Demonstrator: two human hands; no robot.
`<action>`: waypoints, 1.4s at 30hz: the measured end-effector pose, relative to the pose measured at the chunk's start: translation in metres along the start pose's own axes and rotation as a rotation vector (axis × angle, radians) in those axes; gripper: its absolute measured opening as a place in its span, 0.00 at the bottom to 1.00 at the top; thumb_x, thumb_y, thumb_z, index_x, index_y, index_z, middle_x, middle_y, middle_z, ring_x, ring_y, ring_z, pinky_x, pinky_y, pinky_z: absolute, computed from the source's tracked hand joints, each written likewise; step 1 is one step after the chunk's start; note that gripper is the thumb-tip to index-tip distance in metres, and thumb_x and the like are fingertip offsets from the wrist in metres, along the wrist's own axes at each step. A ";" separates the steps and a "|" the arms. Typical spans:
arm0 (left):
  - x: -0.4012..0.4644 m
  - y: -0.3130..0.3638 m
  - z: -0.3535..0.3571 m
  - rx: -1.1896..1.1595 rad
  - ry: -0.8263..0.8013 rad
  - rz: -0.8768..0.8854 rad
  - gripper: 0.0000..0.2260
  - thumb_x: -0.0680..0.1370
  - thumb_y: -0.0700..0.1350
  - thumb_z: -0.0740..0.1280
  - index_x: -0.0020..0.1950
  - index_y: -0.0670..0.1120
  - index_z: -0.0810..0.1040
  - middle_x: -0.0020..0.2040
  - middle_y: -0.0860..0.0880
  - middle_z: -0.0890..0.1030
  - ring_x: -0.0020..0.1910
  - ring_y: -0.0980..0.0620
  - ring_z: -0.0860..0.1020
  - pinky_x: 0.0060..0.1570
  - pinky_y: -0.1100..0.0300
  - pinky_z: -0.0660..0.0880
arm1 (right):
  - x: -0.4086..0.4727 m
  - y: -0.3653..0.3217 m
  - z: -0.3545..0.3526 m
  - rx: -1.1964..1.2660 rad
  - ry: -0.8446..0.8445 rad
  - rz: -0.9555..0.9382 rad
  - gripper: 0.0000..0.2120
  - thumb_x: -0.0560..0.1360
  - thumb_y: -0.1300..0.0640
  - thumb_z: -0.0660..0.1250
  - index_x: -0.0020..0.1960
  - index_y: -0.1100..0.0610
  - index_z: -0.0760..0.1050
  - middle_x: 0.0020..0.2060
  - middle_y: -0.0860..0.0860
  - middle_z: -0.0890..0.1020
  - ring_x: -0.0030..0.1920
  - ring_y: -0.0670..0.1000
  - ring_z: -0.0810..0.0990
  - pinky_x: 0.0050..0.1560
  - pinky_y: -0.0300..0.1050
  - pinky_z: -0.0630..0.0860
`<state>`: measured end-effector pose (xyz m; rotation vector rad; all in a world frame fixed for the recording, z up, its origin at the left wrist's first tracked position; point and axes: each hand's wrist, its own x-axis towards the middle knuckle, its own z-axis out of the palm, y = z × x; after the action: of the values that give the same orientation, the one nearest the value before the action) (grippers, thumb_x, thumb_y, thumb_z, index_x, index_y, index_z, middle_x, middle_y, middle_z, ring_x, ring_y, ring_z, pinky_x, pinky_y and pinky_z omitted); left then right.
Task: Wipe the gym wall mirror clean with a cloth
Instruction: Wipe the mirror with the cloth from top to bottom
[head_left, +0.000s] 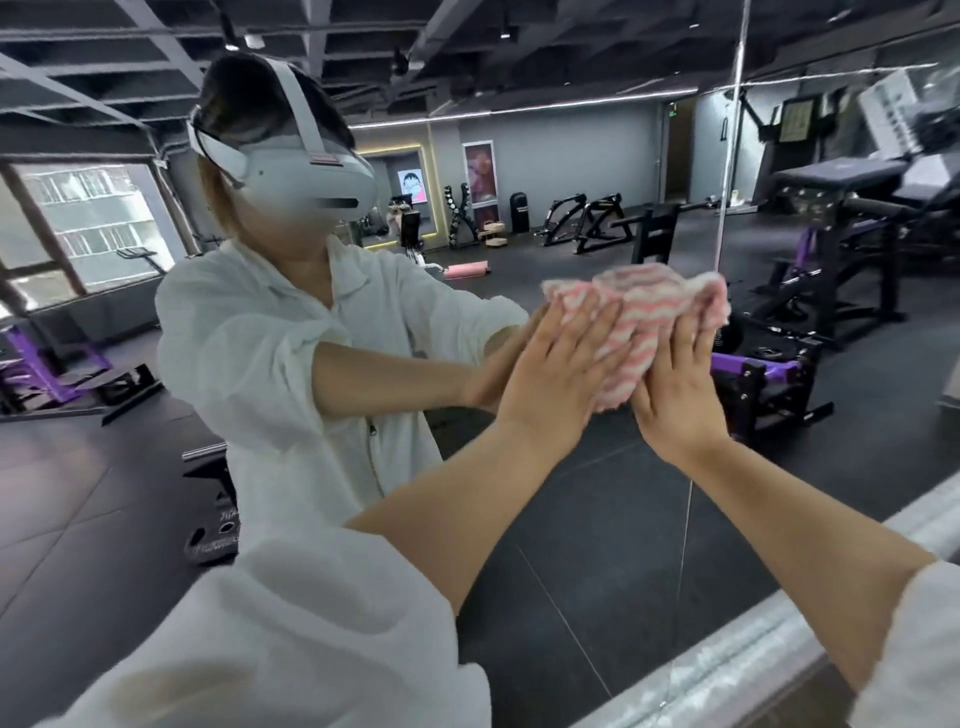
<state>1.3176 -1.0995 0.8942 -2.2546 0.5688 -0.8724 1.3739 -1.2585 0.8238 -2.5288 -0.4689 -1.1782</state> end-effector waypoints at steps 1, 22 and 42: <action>-0.004 0.010 0.006 -0.003 -0.033 0.025 0.34 0.82 0.57 0.51 0.75 0.47 0.30 0.76 0.42 0.32 0.75 0.40 0.34 0.65 0.42 0.28 | -0.012 0.003 0.005 0.018 -0.021 0.022 0.34 0.82 0.42 0.39 0.75 0.69 0.44 0.73 0.73 0.48 0.74 0.64 0.38 0.73 0.66 0.42; -0.221 0.024 0.106 0.078 -0.388 0.106 0.42 0.73 0.50 0.58 0.74 0.35 0.33 0.75 0.56 0.50 0.75 0.53 0.50 0.74 0.48 0.40 | -0.165 -0.122 0.068 0.168 -0.354 -0.200 0.31 0.82 0.41 0.45 0.77 0.60 0.51 0.75 0.61 0.57 0.76 0.60 0.50 0.75 0.53 0.45; -0.605 -0.179 0.036 -0.078 -0.843 -0.607 0.30 0.83 0.50 0.50 0.77 0.46 0.34 0.76 0.47 0.33 0.62 0.44 0.20 0.55 0.46 0.17 | -0.180 -0.546 0.092 0.263 -0.381 -0.729 0.31 0.73 0.46 0.53 0.74 0.55 0.59 0.73 0.56 0.61 0.69 0.64 0.62 0.70 0.60 0.53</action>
<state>0.9570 -0.6051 0.7379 -2.6117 -0.4900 -0.0766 1.0987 -0.7597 0.7036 -2.3960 -1.6223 -0.7335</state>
